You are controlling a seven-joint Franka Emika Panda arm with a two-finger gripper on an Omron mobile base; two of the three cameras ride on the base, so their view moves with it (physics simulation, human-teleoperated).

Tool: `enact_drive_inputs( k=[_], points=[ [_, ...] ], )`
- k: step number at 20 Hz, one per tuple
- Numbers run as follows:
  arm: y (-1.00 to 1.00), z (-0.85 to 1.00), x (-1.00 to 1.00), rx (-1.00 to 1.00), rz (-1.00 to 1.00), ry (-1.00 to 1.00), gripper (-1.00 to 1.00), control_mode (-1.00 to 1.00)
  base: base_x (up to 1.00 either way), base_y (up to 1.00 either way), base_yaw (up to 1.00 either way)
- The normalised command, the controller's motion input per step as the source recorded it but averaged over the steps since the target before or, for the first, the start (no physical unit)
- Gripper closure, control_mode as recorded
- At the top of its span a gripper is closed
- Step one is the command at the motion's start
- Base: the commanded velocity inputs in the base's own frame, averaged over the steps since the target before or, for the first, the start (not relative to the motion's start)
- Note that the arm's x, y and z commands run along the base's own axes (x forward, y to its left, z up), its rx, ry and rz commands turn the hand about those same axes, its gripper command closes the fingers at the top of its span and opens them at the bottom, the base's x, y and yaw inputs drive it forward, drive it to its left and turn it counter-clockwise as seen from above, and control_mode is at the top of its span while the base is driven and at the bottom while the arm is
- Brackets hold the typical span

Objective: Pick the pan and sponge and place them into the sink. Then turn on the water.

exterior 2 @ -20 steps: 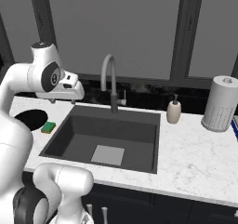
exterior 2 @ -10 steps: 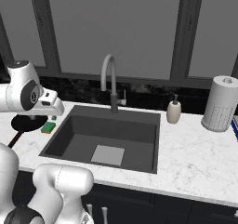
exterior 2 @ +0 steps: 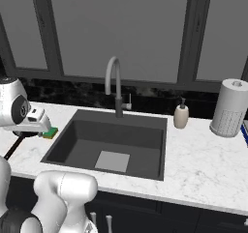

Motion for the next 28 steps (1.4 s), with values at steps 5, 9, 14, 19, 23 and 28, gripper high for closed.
enact_drive_inputs(
  k=[5, 9, 14, 19, 23, 28],
  points=[
    [0.84, -0.39, 0.0, 0.0, 0.0, 0.08, -1.0, -1.0, 0.0, 0.0, 0.0],
    [0.87, -0.39, 0.01, 0.0, 0.0, 0.05, -1.0, -1.0, 0.0, 0.0, 0.0],
    [0.71, -0.29, 0.03, -0.05, 0.0, -0.01, -1.0, -1.0, 0.0, 0.0, 0.0],
    [0.44, -0.26, 0.1, -0.02, 0.0, -0.01, -1.0, -1.0, 0.0, 0.0, 0.0],
    [0.15, -0.36, 0.31, 0.0, 0.0, 0.0, -1.0, -1.0, 0.0, 0.0, 0.0],
    [0.18, -0.34, 0.43, 0.0, 0.0, 0.0, -1.0, -1.0, 0.0, 0.0, 0.0]
  ],
)
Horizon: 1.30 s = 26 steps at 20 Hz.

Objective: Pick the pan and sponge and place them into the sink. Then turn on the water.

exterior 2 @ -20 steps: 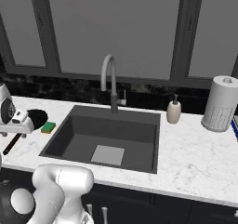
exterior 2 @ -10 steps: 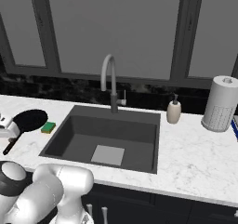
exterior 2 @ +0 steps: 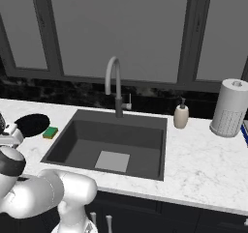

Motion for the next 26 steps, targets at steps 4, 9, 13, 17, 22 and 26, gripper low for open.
enact_drive_inputs(
  k=[4, 9, 13, 17, 22, 26],
  points=[
    [0.22, -0.3, 0.36, 0.0, 0.0, 0.0, -1.0, -1.0, 0.0, 0.0, 0.0],
    [0.22, -0.29, 0.25, 0.0, 0.0, 0.0, -1.0, -1.0, 0.0, 0.0, 0.0],
    [0.07, -0.25, 0.15, 0.0, 0.0, 0.0, -1.0, -1.0, 0.0, 0.0, 0.0],
    [0.08, -0.28, 0.12, 0.0, 0.0, 0.0, -1.0, -1.0, 0.0, 0.0, 0.0],
    [0.0, -0.29, 0.0, 0.0, 0.0, 0.0, -1.0, -1.0, 0.0, 0.0, 0.0],
    [0.0, -0.33, 0.0, 0.0, -0.02, 0.0, -1.0, -1.0, 0.0, 0.0, 0.0]
  ],
)
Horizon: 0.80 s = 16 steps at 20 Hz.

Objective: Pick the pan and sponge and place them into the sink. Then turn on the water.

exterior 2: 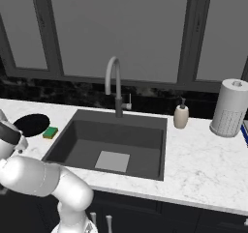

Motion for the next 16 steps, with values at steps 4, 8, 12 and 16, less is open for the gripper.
enact_drive_inputs(
  k=[4, 8, 12, 16],
  points=[
    [0.0, -0.35, -0.01, 0.0, -0.03, 0.0, 1.0, -1.0, 0.0, 0.0, 0.0],
    [0.0, -0.41, 0.0, 0.0, -0.03, 0.0, 1.0, -1.0, 0.0, 0.0, 0.0],
    [0.0, -0.43, 0.0, 0.0, -0.02, 0.0, 1.0, -1.0, 0.0, 0.0, 0.0],
    [0.0, -0.32, -0.04, 0.0, -0.01, 0.0, 1.0, -1.0, 0.0, 0.0, 0.0]
  ],
)
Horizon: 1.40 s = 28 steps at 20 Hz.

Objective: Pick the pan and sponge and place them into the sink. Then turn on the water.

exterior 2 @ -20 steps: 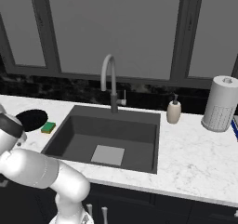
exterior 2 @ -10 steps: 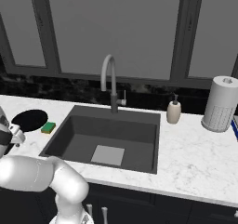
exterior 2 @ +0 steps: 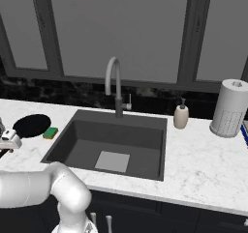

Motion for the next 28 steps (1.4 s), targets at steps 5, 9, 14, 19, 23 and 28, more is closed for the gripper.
enact_drive_inputs(
  k=[5, 9, 14, 19, 23, 28],
  points=[
    [-0.1, -0.03, -0.25, 0.0, -0.01, -0.16, 1.0, -1.0, 0.0, 0.0, 0.0],
    [-0.1, 0.22, -0.32, 0.01, 0.0, -0.36, 1.0, -1.0, 0.0, 0.0, 0.0],
    [-0.74, 0.47, -0.74, 0.16, 0.0, -0.49, 1.0, -1.0, 0.0, 0.0, 0.0],
    [-1.0, 0.55, -0.48, 0.38, -0.02, -0.24, 1.0, -1.0, 0.0, 0.0, 0.0],
    [-1.0, 0.66, -0.31, 0.39, -0.08, -0.02, 1.0, -1.0, 0.0, 0.0, 0.0],
    [-0.95, 0.53, -0.34, 0.39, -0.25, 0.0, 1.0, -1.0, 0.0, 0.0, 0.0]
  ],
)
